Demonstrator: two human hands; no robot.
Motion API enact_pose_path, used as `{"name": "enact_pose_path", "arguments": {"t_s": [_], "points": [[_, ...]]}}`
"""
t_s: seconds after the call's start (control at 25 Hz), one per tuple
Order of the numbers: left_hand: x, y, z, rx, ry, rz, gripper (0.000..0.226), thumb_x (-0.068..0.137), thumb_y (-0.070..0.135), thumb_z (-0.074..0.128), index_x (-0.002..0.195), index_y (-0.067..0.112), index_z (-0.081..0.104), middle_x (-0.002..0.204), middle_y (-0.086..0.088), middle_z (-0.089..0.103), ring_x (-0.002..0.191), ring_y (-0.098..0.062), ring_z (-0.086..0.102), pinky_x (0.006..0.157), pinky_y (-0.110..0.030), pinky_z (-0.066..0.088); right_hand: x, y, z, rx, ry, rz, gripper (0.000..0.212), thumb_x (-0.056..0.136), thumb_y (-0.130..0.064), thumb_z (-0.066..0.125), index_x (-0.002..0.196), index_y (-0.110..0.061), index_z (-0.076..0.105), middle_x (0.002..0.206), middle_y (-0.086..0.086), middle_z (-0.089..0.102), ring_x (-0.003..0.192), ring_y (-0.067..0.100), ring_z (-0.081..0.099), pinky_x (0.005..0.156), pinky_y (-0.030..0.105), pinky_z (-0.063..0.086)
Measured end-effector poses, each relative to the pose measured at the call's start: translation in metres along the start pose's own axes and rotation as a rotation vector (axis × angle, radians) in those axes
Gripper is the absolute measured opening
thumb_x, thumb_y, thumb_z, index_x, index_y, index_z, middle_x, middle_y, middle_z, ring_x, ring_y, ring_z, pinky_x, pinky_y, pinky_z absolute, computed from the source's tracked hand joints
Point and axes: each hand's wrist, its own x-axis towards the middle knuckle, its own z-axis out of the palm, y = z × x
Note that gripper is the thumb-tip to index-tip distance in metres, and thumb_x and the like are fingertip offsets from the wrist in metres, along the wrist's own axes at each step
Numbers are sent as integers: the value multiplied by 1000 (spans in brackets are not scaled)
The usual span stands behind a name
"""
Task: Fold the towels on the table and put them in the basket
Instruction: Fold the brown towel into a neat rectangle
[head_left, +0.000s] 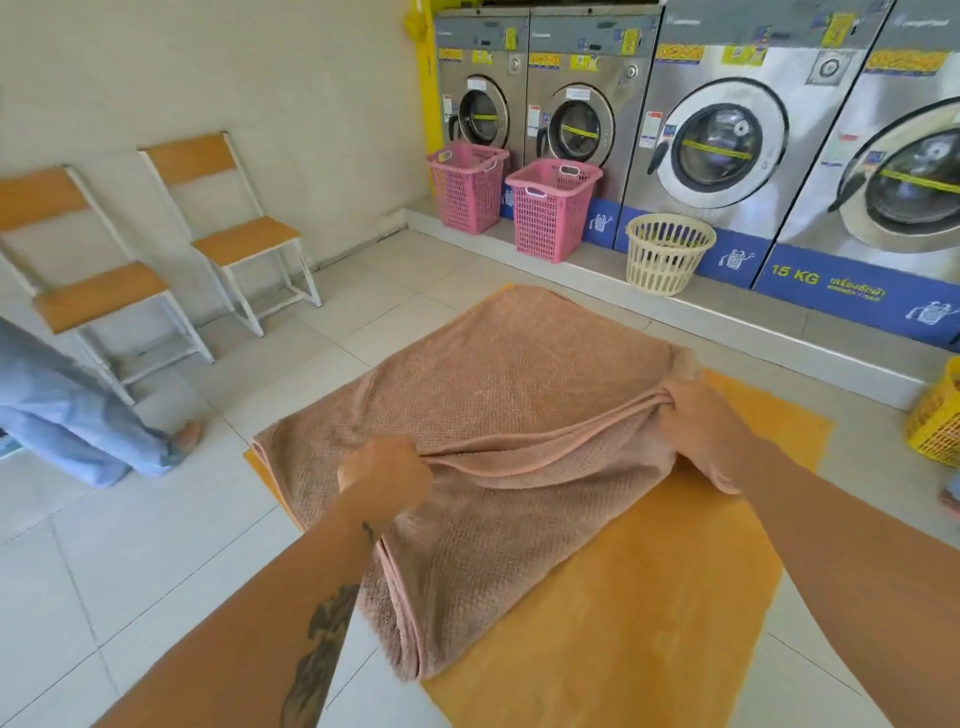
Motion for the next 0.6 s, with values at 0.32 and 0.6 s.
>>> {"name": "enact_pose_path", "arguments": {"t_s": [0.32, 0.6], "points": [[18, -44, 0, -154, 224, -130, 27, 85, 7, 42, 91, 25, 60, 79, 2, 61, 65, -17, 59, 52, -27, 48, 15, 24, -19, -491, -181, 10, 28, 89, -18, 52, 116, -12, 49, 97, 5, 54, 90, 26, 55, 72, 36, 46], [32, -66, -8, -257, 316, -272, 18, 86, 6, 41, 82, 17, 55, 68, 1, 43, 74, -26, 51, 66, -34, 41, 86, 2, -33, -426, 127, 256, 28, 88, -18, 54, 116, -12, 50, 114, 18, 58, 108, 41, 56, 89, 48, 48]]}}
